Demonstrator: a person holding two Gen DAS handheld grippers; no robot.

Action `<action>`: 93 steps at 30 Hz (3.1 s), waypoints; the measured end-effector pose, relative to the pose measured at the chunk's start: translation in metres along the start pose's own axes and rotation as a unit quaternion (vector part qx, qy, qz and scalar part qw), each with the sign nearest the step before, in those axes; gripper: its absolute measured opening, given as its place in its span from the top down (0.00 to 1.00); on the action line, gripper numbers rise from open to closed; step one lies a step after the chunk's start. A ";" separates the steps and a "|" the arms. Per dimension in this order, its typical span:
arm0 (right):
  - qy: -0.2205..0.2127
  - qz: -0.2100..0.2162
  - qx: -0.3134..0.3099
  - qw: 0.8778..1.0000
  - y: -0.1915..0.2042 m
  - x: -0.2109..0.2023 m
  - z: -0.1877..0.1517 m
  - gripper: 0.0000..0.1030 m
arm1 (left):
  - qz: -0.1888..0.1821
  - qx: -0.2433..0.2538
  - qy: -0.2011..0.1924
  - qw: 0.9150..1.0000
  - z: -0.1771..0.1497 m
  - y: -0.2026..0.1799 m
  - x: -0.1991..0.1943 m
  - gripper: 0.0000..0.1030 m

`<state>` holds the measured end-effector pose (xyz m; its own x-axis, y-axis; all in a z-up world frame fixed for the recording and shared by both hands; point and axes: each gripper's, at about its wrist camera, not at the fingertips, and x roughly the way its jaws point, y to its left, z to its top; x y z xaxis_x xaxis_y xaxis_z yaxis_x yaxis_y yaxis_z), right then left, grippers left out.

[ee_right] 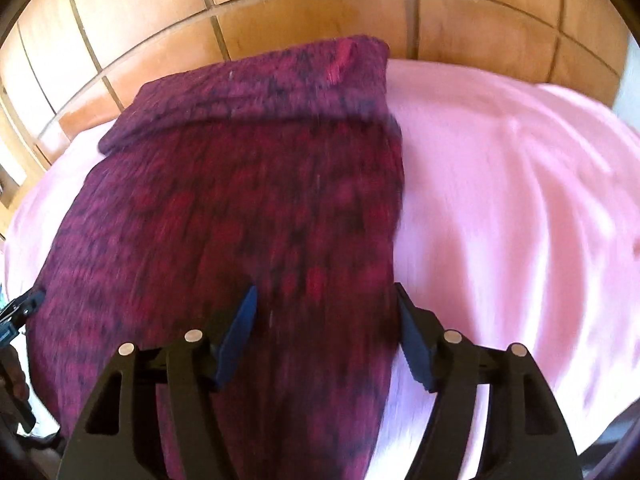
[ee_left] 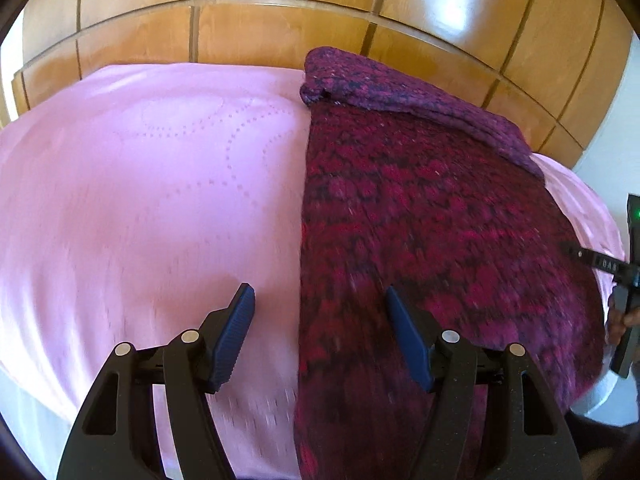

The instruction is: Fold small clothes

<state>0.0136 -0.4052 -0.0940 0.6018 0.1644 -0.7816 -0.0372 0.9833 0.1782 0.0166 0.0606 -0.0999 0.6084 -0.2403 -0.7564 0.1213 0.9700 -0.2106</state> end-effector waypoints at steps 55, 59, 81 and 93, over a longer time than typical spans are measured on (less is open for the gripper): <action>-0.072 0.177 0.217 0.957 -0.065 -0.041 0.039 0.06 | -0.213 -0.152 -0.017 0.965 0.084 0.081 0.036 0.15; -0.034 0.134 0.140 0.980 -0.040 -0.029 0.024 0.20 | -0.216 -0.116 0.010 0.969 0.070 0.059 0.049 0.15; 0.001 0.089 0.077 0.993 -0.012 -0.083 -0.037 0.85 | -0.222 -0.110 0.051 0.968 0.017 0.044 -0.020 0.80; -0.025 0.028 0.008 0.999 0.013 -0.106 -0.032 0.55 | -0.135 -0.077 0.012 0.988 0.010 0.044 -0.068 0.58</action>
<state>-0.0764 -0.4073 -0.0281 0.6380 0.2156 -0.7392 -0.0598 0.9710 0.2316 -0.0116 0.1197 -0.0511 0.5515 -0.4925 -0.6733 0.1557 0.8537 -0.4969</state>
